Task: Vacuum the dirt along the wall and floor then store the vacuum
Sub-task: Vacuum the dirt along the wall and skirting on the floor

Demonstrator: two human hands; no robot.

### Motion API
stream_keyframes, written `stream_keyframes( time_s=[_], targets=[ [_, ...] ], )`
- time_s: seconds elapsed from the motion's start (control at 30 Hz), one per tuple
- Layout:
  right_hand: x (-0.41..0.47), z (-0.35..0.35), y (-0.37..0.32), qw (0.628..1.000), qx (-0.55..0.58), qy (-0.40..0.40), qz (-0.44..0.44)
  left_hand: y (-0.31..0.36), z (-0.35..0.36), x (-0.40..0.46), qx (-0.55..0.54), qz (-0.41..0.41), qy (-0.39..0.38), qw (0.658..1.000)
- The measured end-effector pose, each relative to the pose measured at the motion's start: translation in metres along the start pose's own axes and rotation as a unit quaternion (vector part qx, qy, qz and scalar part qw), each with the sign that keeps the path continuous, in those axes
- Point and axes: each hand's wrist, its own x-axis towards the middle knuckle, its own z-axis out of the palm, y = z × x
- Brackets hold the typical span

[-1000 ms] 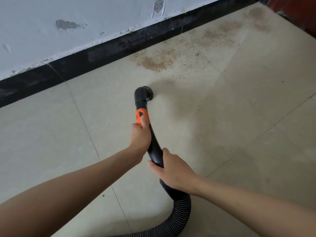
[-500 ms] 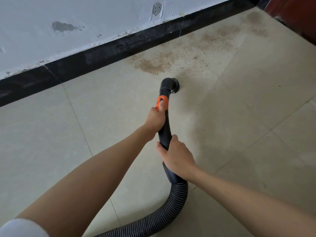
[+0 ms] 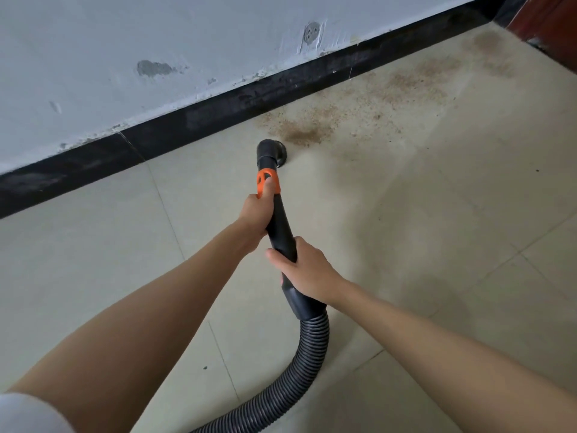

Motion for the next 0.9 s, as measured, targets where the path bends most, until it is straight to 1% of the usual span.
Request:
stream_keyframes(
  time_s=[0.07,0.17,0.23,0.27,0.3,0.37,0.47,0.53,0.57,0.7,0.77,0.9],
  targets=[
    [-0.007,-0.007,-0.018,1.0,0.021,0.0,-0.014,0.021,-0.014,-0.017,-0.019,0.011,-0.035,0.999],
    [-0.019,-0.022,-0.062,0.997,0.071,0.015,-0.039,0.069,-0.043,-0.049,-0.033,0.068,-0.078,0.994],
    [-0.031,-0.032,-0.099,0.991,0.119,0.02,-0.053,0.099,-0.067,-0.075,-0.024,0.104,-0.077,0.991],
    [-0.038,-0.036,-0.118,0.988,0.141,0.023,-0.055,0.111,-0.08,-0.089,0.007,0.122,-0.066,0.99],
    [-0.046,-0.039,-0.137,0.985,0.162,0.025,-0.055,0.122,-0.094,-0.103,0.059,0.146,-0.048,0.986],
    [-0.064,-0.044,-0.176,0.978,0.203,0.018,-0.053,0.137,-0.129,-0.132,0.189,0.199,0.0,0.962],
    [-0.094,-0.05,-0.242,0.965,0.259,-0.002,-0.046,0.16,-0.189,-0.184,0.344,0.247,0.077,0.902],
    [-0.118,-0.05,-0.287,0.96,0.277,-0.02,-0.03,0.176,-0.231,-0.223,0.409,0.263,0.121,0.865],
    [-0.131,-0.049,-0.31,0.962,0.27,-0.025,-0.03,0.186,-0.25,-0.244,0.425,0.267,0.143,0.853],
    [-0.182,-0.036,-0.398,0.971,0.227,-0.064,-0.044,0.223,-0.32,-0.333,0.439,0.281,0.226,0.823],
    [-0.206,-0.026,-0.443,0.968,0.231,-0.097,-0.033,0.232,-0.354,-0.377,0.431,0.263,0.259,0.823],
    [-0.262,0.001,-0.533,0.955,0.241,-0.17,-0.023,0.239,-0.419,-0.464,0.359,0.208,0.339,0.844]
  ],
)
